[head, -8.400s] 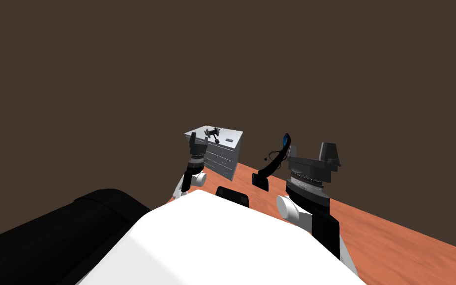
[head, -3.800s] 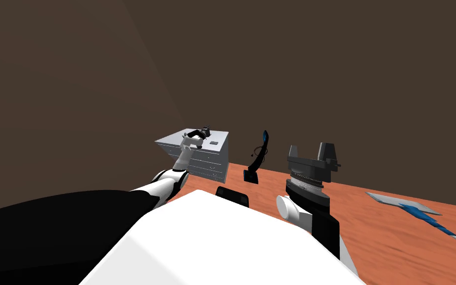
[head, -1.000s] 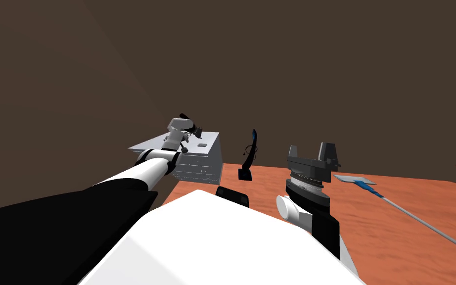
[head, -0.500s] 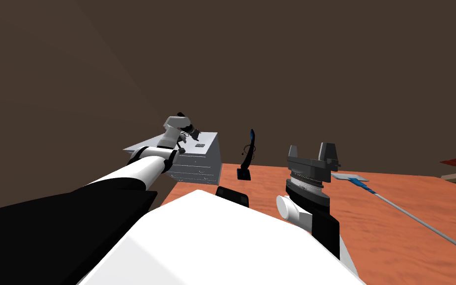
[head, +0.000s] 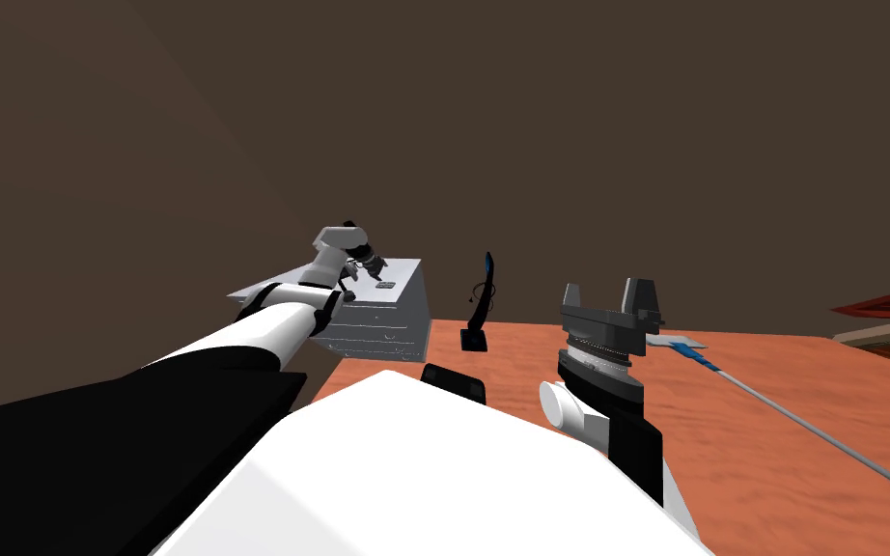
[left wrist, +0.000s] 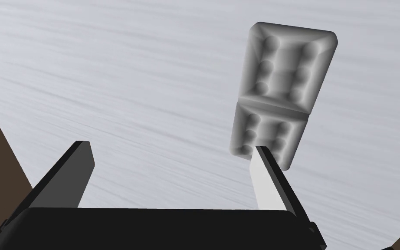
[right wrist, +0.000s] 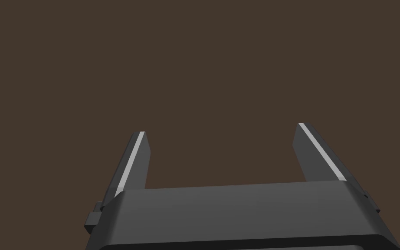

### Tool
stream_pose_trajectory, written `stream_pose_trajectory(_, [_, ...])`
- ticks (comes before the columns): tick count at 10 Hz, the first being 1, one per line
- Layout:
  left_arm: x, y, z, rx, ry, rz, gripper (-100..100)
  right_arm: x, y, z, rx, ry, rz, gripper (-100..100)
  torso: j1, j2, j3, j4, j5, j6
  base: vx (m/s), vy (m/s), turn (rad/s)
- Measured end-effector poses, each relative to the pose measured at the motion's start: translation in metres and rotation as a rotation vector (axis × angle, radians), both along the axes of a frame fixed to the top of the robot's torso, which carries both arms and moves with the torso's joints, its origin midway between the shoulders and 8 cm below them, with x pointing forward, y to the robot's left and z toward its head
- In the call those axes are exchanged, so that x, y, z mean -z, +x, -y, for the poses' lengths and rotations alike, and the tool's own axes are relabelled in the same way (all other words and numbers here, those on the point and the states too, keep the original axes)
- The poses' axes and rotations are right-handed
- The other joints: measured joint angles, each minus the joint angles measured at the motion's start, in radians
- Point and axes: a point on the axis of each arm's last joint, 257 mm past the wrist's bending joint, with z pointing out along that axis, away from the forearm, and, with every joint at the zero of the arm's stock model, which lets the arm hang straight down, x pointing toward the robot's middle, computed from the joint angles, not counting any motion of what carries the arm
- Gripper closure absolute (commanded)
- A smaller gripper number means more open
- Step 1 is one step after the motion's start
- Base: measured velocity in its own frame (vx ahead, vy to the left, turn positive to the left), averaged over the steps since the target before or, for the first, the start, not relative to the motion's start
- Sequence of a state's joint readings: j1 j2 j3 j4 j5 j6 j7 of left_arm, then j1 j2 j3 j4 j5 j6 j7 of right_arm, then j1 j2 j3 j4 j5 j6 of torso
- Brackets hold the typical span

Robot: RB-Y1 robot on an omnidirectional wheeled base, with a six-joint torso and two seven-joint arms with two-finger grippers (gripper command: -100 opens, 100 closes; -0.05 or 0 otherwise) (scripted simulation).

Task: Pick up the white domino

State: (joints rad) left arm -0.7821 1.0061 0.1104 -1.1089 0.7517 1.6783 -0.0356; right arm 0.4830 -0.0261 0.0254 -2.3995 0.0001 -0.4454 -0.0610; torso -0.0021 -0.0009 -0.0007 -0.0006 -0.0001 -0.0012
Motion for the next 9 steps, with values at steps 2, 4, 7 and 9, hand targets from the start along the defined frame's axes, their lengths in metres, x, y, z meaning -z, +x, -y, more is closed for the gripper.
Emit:
stream_pose_trajectory(2, [0.008,-0.018,-0.005,-0.011,-0.020,-0.072,-100,0.000,0.000,0.000,0.000,0.000,0.000,0,0.000,0.000,0.000,0.000,0.000,0.000,0.024,-0.020,-0.033])
stream_pose_trajectory(4, [0.016,-0.030,-0.007,-0.018,-0.039,-0.134,-100,0.000,0.000,0.000,0.000,0.000,0.000,0,0.001,0.000,0.000,0.000,0.000,0.000,0.033,-0.014,-0.030])
stream_pose_trajectory(7, [0.024,-0.054,-0.007,-0.027,-0.064,-0.217,-100,0.000,0.000,0.000,0.000,0.000,0.000,0,0.002,-0.001,0.000,0.000,0.000,0.000,0.039,-0.007,-0.029])
stream_pose_trajectory(9, [0.032,-0.074,-0.006,-0.032,-0.089,-0.294,-100,0.000,0.000,0.000,0.000,0.000,0.000,0,0.002,-0.002,-0.001,0.000,0.000,0.000,0.054,-0.002,-0.042])
